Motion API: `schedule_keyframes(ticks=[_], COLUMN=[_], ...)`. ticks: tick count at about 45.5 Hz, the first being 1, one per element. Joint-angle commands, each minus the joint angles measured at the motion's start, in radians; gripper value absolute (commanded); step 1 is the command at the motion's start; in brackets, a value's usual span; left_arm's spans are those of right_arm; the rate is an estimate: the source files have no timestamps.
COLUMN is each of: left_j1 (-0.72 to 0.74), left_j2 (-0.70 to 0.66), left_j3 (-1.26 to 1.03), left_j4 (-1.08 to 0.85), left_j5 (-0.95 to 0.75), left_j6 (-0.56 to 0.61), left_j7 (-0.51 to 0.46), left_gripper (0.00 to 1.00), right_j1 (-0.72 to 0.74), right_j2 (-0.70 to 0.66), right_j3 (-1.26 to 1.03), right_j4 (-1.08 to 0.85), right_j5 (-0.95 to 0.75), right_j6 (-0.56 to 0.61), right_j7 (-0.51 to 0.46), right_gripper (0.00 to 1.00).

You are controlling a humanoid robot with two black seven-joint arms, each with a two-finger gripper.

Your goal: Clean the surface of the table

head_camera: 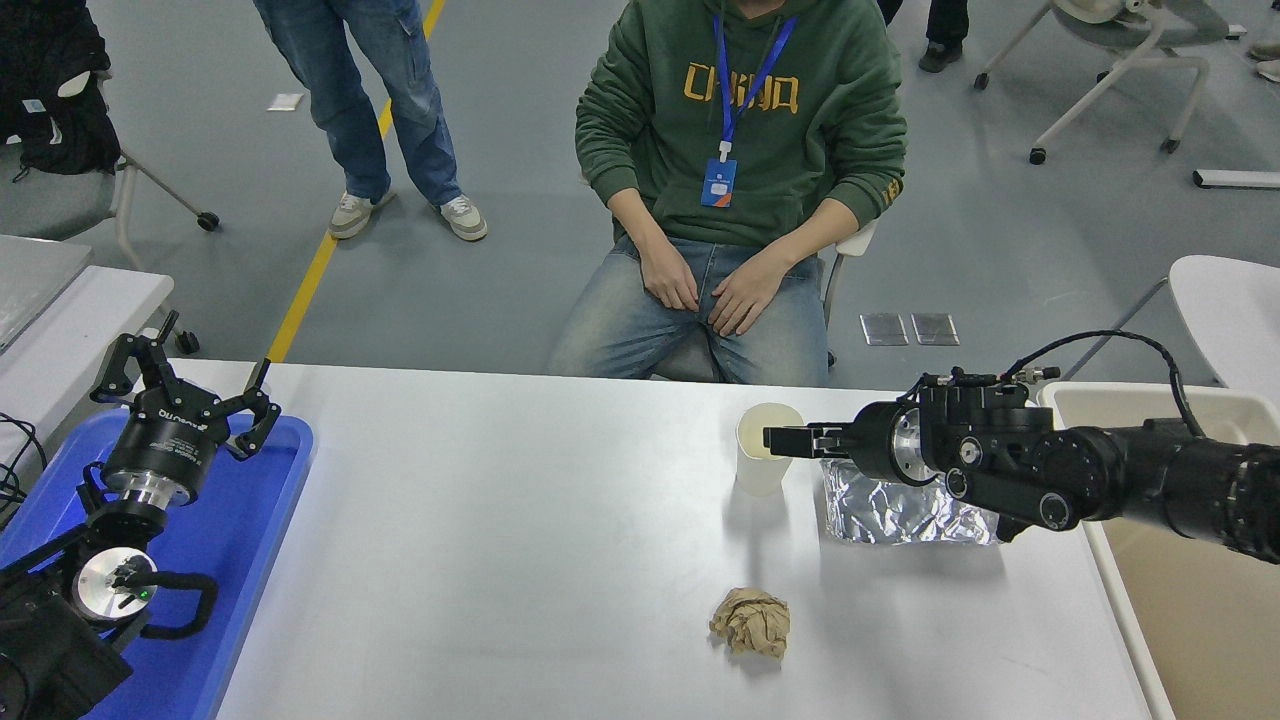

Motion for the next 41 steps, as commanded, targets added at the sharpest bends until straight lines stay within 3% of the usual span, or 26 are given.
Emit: schedule_keyframes(ticks=[1,30,41], left_j1=[0.000,0.000,0.000], left_j2=[0.000,0.000,0.000], left_j3=[0.000,0.000,0.000], left_j4=[0.000,0.000,0.000], left_j5=[0.000,0.000,0.000], left_j6=[0.000,0.000,0.000], left_j7=[0.000,0.000,0.000], left_gripper=[1.00,1.00,1.00], right_j1=[0.001,-0.041,-0.056], right_j2=[0.015,0.193,0.219], right_j3=[0.000,-0.014,-0.025], right_j4=[-0.020,-0.227,-0.278], right_j5=[0.002,0.034,0.017], right_j6=[0.026,0.086,0.095], right_j7=[-0.027,-0.083,-0.083], right_gripper=[1.00,0.99,0.77])
